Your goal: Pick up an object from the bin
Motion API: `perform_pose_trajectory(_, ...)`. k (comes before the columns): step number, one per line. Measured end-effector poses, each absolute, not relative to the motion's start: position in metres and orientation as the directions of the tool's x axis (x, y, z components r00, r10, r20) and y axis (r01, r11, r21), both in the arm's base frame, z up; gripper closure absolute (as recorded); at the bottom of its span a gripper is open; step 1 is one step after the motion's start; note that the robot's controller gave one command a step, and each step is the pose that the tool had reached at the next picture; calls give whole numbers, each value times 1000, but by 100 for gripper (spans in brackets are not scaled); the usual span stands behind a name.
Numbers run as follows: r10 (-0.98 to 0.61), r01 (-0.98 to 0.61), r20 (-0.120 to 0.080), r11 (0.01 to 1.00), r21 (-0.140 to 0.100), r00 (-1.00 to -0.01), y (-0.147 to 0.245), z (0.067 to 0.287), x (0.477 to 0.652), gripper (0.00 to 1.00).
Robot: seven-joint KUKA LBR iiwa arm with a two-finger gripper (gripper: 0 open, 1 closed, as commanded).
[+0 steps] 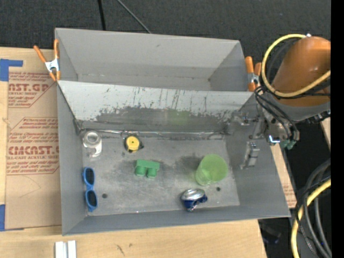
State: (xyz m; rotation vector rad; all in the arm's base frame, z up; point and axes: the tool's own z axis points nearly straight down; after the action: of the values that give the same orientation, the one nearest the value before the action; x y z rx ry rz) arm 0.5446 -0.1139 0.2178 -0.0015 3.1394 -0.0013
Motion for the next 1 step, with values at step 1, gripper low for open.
perform_pose_trajectory(1,-62,-62,4,998,2,-998,-85,86,577,0)
